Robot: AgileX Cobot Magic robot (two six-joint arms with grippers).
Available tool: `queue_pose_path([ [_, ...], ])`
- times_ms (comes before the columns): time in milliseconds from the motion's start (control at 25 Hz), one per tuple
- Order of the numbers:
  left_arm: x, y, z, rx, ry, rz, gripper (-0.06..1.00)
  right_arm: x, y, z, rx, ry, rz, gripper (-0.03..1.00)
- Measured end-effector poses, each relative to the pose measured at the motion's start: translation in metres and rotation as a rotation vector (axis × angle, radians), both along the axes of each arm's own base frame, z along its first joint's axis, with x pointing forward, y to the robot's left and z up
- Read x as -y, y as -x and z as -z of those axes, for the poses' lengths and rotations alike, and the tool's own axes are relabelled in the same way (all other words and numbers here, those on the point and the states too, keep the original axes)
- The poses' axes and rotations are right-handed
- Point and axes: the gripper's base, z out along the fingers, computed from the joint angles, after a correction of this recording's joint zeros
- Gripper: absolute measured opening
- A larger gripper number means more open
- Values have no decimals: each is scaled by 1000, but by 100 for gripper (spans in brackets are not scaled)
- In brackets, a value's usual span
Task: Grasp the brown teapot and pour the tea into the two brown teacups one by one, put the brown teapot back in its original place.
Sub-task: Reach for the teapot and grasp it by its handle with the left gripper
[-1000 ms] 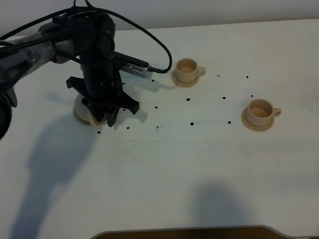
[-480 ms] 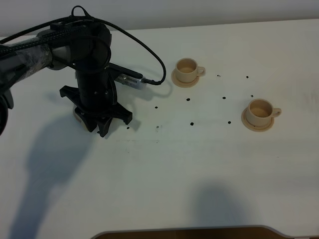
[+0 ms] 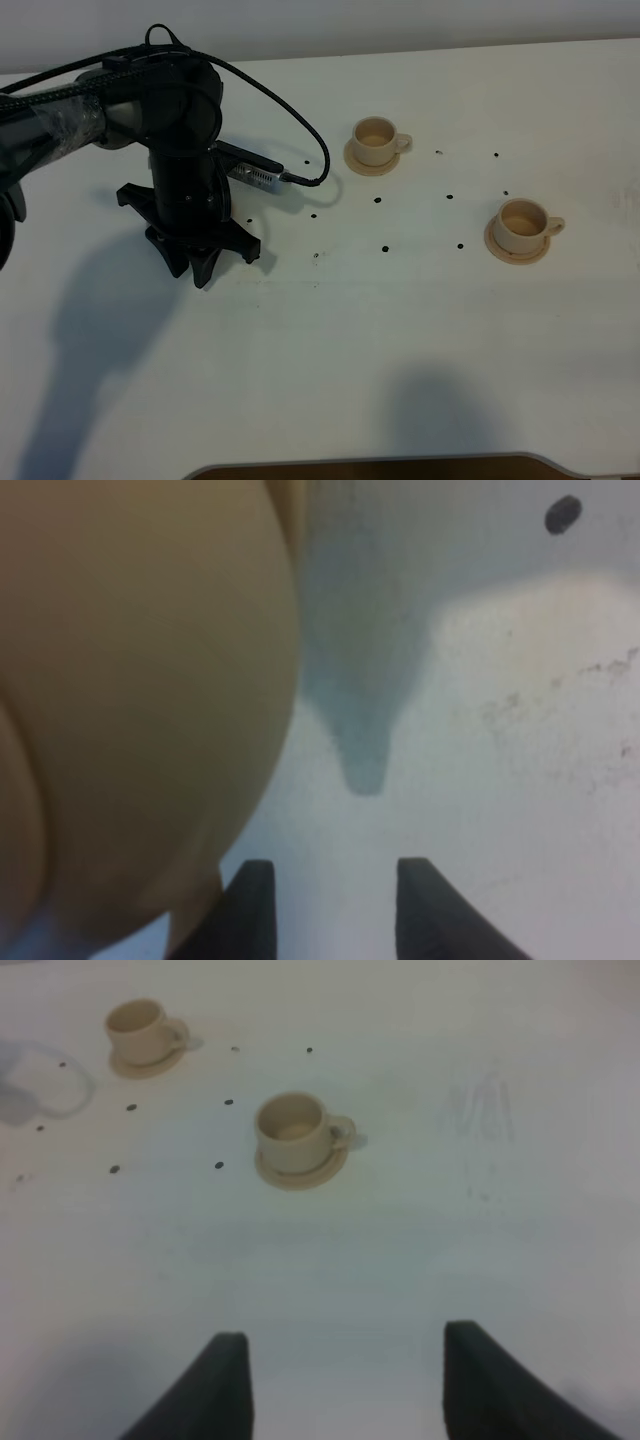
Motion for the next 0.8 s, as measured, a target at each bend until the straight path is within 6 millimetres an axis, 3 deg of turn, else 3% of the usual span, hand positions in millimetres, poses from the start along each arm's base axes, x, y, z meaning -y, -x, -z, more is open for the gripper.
queue_pose_path([
  [480, 10, 6, -25, 16, 123, -75, 33, 0, 0, 0, 0, -1, 0, 45],
  [800, -1, 10, -76, 158, 123, -140, 33, 0, 0, 0, 0, -1, 0, 45],
])
